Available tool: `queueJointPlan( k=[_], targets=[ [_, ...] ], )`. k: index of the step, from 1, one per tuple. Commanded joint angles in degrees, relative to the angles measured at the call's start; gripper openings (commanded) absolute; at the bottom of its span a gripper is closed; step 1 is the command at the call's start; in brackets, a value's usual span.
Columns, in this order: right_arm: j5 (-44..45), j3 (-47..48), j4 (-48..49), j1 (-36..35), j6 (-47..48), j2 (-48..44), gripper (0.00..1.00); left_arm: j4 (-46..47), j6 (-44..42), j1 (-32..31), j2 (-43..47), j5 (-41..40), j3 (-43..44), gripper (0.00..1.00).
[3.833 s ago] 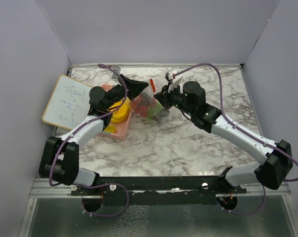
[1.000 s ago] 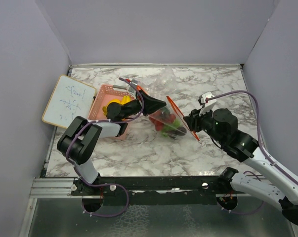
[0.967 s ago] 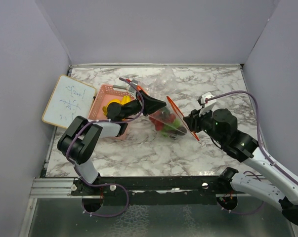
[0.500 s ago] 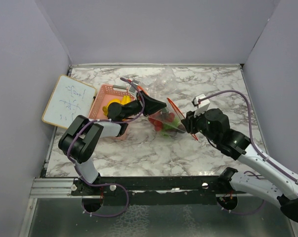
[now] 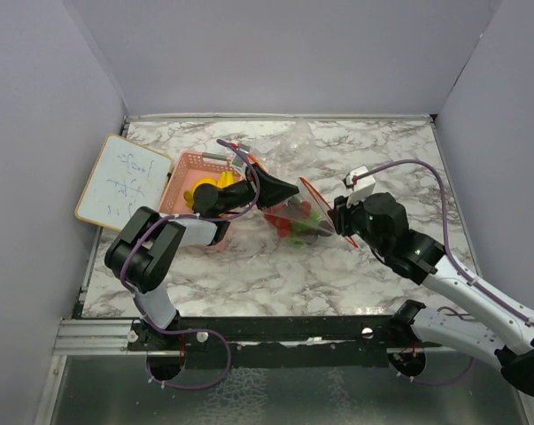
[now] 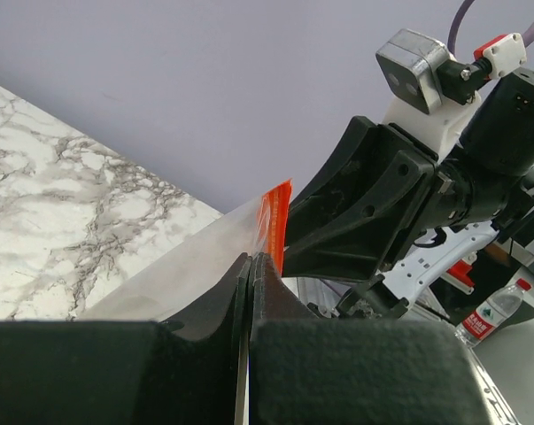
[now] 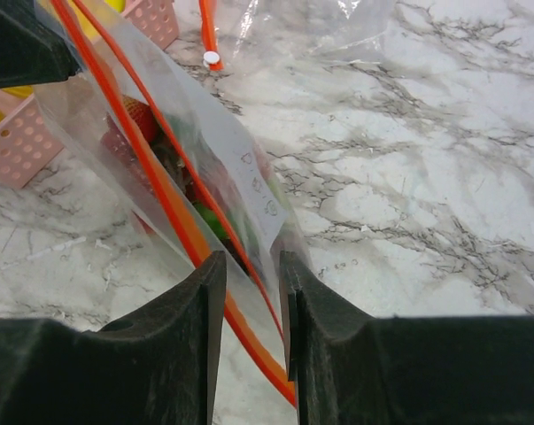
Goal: Open the zip-top bag and remove the fake food
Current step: Open the zipper of the food storage bag at the center of the board.
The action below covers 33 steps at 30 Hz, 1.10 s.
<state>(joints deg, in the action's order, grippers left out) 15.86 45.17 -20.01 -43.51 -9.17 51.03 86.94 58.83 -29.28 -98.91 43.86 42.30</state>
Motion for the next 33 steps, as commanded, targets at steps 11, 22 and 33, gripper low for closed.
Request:
queueJointPlan(
  k=[11, 22, 33],
  targets=[
    [3.0, 1.1, 2.2, -0.2, 1.8, 0.8, 0.02, 1.7, -1.8, -0.3, 2.9, 1.8, 0.5, 0.0],
    [5.1, 6.5, -2.1, -0.2, 0.3, 3.6, 0.02, -28.1, -19.4, -0.6, 9.0, -10.3, 3.1, 0.07],
    [2.1, 19.5, -8.4, 4.2, -5.1, 14.9, 0.02, -45.7, -24.2, -0.5, 18.3, -24.0, 4.6, 0.67]
  ],
)
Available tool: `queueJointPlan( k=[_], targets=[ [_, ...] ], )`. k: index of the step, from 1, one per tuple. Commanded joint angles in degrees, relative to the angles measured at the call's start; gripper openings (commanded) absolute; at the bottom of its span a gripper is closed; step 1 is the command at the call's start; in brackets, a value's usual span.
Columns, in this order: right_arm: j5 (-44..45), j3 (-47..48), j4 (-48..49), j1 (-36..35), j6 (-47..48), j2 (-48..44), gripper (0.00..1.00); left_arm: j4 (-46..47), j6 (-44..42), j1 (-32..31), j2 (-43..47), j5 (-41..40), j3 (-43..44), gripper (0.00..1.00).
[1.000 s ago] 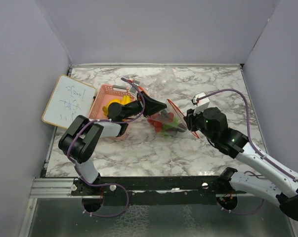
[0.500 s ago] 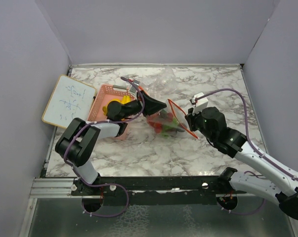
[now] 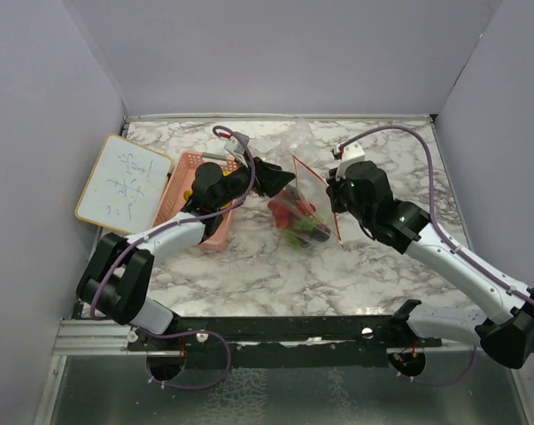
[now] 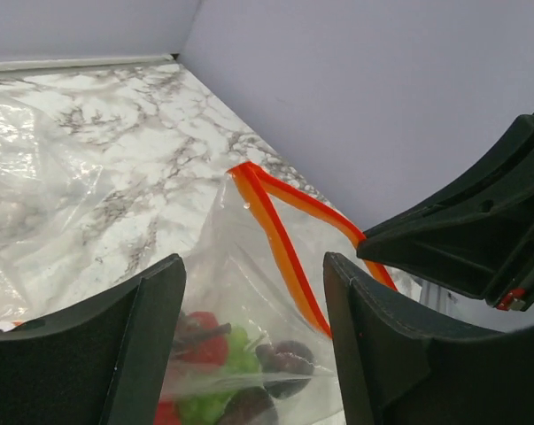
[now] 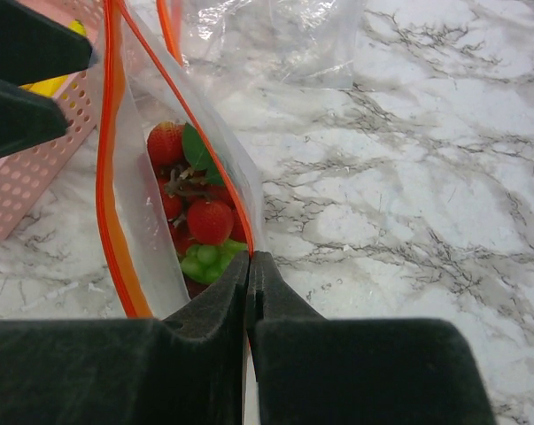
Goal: Open the zip-top bag and remove the fake food
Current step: Open the zipper of the food storage bag at the center of the board.
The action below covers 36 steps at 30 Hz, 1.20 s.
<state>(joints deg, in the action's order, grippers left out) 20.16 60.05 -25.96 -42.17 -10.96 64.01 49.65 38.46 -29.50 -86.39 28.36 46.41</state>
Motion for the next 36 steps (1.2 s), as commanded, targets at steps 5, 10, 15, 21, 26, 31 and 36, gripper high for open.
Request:
queueJointPlan(
  k=[5, 10, 15, 21, 26, 31, 36],
  targets=[
    [-4.2, 10.2, -4.2, 6.2, -3.3, 3.6, 0.02, -21.1, -5.2, -0.3, 13.7, -19.8, 0.9, 0.79],
    [1.0, 16.8, -7.8, 6.4, -1.6, 3.6, 0.02, -25.7, -8.0, -0.6, 19.7, -21.3, 1.6, 0.79],
    [1.5, 20.2, -8.6, 6.4, 1.0, 2.7, 0.02, -25.7, -8.8, -0.5, 21.7, -19.3, 1.2, 0.76],
    [-6.6, 15.2, -5.6, 6.3, 0.1, 3.3, 0.02, -23.8, -7.1, -0.6, 20.4, -16.1, 0.5, 0.71],
    [-13.4, 3.8, 0.7, 6.3, -4.2, 4.2, 0.02, -21.0, -5.1, -2.4, 19.0, -14.2, -2.2, 0.54],
    [-22.8, -4.9, 8.9, 6.2, -9.7, 3.2, 0.02, -20.1, -5.0, -5.7, 18.9, -17.5, -6.6, 0.52],
    [-24.2, -8.3, 12.0, 5.9, -10.9, 4.3, 0.02, -19.4, -4.8, -8.3, 18.8, -19.4, -9.9, 0.45]
  ],
)
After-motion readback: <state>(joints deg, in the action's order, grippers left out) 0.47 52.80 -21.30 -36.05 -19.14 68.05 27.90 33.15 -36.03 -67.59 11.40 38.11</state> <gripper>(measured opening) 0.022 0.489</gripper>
